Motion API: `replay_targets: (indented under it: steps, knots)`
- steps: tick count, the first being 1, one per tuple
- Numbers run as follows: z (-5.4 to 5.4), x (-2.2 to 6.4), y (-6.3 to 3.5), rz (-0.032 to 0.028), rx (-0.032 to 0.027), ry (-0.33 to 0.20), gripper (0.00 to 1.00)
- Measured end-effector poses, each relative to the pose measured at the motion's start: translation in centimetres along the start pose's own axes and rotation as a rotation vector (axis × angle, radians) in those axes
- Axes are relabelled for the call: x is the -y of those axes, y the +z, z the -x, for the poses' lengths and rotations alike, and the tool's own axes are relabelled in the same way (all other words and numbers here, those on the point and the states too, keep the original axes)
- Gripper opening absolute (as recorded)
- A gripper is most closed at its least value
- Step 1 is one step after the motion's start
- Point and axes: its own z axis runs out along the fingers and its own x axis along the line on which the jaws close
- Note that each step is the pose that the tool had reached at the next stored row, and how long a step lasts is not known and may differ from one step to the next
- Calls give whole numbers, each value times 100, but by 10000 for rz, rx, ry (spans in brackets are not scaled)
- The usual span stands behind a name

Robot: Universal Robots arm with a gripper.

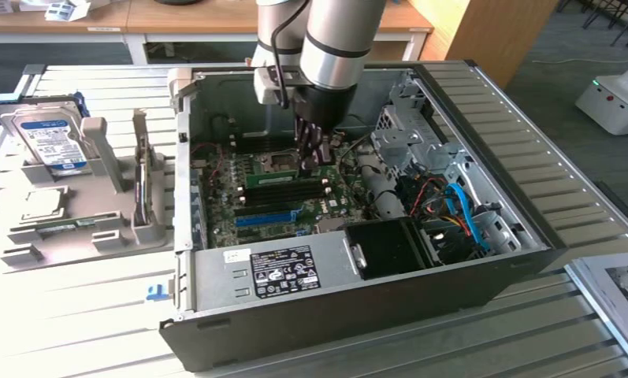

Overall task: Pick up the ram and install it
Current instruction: 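Insert the ram into the slot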

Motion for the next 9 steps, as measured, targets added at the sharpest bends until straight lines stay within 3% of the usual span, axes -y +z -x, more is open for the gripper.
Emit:
replay_targets:
  steps: [9]
  knots:
    - [0, 1, 18, -5, 8, -1, 12]
